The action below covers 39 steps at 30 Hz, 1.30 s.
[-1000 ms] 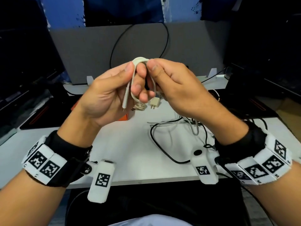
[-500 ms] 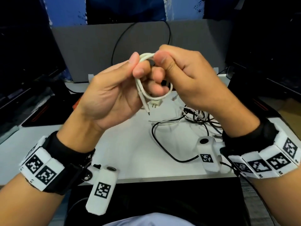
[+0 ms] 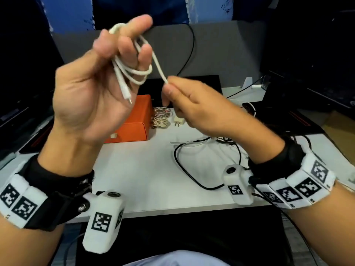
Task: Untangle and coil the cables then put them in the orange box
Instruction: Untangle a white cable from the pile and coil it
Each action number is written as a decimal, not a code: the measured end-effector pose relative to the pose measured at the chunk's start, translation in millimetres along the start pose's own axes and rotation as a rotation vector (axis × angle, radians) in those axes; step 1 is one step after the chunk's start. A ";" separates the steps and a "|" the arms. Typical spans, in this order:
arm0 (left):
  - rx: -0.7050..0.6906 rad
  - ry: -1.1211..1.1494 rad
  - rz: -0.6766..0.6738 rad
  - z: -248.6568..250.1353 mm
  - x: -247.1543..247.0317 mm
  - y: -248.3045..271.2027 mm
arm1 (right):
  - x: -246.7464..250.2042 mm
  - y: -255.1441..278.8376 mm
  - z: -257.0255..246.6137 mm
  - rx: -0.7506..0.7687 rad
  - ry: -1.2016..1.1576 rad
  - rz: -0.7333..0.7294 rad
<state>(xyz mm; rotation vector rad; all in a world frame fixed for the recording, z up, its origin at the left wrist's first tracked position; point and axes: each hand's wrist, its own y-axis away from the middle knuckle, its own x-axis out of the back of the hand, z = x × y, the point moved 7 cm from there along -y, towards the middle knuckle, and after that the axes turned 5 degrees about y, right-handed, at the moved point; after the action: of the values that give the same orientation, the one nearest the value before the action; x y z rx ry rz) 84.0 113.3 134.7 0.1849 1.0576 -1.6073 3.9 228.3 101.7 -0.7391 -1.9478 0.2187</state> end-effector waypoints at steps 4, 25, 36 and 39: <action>-0.216 -0.368 0.250 6.6 30.6 -1.6 | -33.7 5.0 1.4 -0.026 0.135 -0.272; 0.336 -0.542 -0.065 -57.4 38.0 2.3 | 11.5 -3.0 9.3 -0.007 0.061 0.146; 0.380 0.022 -0.316 -56.5 -7.3 12.7 | 23.7 2.4 -12.6 0.163 -0.138 0.254; 0.219 0.264 -0.185 -34.8 3.2 -2.5 | 15.5 -2.3 6.5 0.037 -0.009 0.235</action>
<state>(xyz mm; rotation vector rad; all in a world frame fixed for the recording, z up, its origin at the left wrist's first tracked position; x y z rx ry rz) 66.7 135.4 113.8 0.4682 1.1212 -1.9047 -7.5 236.6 111.1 -0.9433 -1.8590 0.4006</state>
